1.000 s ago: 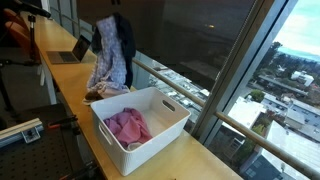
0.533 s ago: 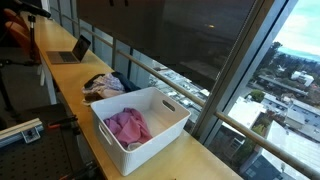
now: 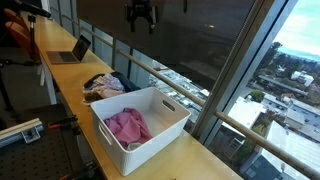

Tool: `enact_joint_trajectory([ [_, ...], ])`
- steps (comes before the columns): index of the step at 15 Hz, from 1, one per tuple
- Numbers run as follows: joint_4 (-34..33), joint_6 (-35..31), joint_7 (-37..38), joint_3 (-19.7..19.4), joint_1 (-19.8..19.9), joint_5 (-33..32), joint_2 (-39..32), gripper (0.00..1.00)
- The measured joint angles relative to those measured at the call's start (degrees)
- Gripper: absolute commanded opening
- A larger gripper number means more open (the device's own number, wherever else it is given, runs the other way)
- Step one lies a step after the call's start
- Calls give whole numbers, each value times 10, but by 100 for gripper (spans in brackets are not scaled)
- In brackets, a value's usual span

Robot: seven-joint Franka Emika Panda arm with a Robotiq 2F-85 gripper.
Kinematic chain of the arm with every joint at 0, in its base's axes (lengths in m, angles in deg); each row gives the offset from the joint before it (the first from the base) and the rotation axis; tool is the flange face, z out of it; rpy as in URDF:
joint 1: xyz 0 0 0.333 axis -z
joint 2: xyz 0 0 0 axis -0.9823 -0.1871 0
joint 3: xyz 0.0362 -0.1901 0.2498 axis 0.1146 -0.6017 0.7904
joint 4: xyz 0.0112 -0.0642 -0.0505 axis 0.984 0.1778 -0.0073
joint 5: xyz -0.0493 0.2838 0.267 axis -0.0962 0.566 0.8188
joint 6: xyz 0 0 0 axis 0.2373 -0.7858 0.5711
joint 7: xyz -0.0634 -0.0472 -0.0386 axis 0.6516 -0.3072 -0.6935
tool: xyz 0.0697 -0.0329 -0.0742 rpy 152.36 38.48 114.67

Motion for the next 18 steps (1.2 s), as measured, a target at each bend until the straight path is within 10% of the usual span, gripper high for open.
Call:
enact_joint_trajectory([
  [18, 326, -331, -2, -129, 61, -51, -85, 100],
])
